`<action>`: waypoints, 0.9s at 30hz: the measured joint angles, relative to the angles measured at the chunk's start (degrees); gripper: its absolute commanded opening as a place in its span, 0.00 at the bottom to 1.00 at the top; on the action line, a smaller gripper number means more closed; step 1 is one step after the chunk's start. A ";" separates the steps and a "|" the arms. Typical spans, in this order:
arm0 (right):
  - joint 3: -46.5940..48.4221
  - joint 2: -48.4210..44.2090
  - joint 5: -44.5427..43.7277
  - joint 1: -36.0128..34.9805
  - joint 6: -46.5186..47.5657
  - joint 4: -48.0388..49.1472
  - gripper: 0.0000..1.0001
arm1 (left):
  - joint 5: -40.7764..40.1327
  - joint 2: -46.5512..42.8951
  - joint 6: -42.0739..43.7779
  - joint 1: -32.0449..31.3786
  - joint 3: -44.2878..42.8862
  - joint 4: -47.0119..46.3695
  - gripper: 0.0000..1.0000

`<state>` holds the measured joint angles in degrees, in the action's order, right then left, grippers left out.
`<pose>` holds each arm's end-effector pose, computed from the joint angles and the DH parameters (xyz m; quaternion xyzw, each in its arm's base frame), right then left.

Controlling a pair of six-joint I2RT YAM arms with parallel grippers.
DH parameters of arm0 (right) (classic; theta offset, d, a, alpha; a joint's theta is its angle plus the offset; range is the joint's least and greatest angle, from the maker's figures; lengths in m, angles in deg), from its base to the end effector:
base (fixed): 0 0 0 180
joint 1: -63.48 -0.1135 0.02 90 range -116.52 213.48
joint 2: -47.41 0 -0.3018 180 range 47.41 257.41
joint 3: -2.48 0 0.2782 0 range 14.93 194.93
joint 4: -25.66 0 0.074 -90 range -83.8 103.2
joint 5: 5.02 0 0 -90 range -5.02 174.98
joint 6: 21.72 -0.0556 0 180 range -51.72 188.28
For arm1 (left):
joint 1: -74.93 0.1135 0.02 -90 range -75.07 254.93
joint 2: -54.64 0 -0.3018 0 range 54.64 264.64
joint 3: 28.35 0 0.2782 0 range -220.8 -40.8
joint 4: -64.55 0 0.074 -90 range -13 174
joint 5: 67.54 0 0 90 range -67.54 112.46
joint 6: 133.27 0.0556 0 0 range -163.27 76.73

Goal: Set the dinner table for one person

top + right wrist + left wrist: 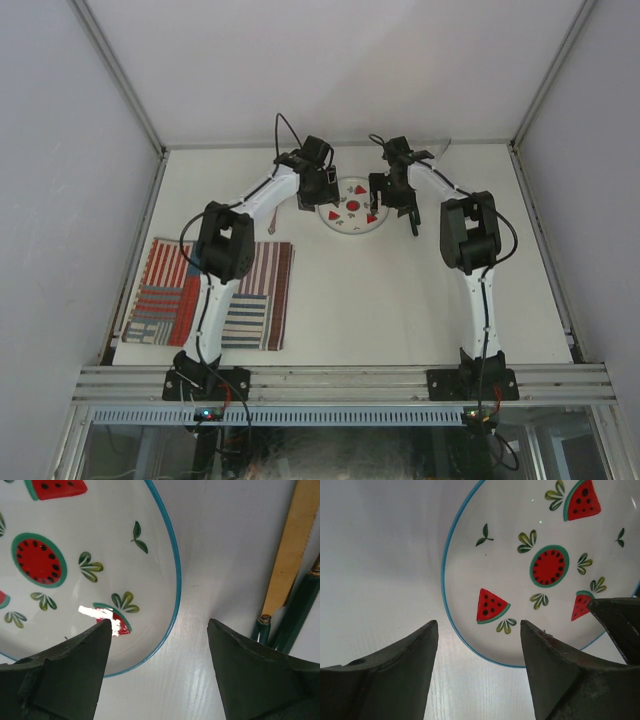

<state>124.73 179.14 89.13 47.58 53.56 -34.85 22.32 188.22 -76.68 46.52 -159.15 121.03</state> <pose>0.5178 0.1517 0.1713 -0.0164 0.9840 0.0802 0.1580 0.5033 -0.2721 0.2072 -0.0424 0.9633 -0.1351 0.2280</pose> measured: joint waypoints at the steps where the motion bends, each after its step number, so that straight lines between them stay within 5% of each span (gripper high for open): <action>1: 0.00 0.31 0.04 0.00 0.02 0.02 0.77 | 0.00 0.31 0.00 0.00 0.00 0.00 0.71; 9: 0.39 0.87 0.42 -0.04 0.61 0.33 0.76 | -1.25 2.36 -0.04 0.00 -0.04 0.92 0.70; 18: 1.29 1.60 0.46 -0.26 1.07 0.46 0.66 | -1.64 4.07 -0.68 0.07 -0.35 0.94 0.58; 21: 1.38 1.73 0.44 -0.33 1.11 0.50 0.63 | -1.57 4.28 -0.68 0.07 -0.52 0.59 0.46; 25: 1.64 1.90 0.44 -0.44 1.36 0.55 0.53 | -1.31 5.38 -0.92 0.15 -2.54 0.52 0.06; 27: 1.75 2.01 0.00 -0.46 1.57 0.35 0.44 | -1.40 5.77 -0.68 0.37 -4.00 0.31 0.00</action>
<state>126.48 181.15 89.13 47.12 55.14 -34.50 20.92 193.99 -77.35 46.89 -163.15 121.34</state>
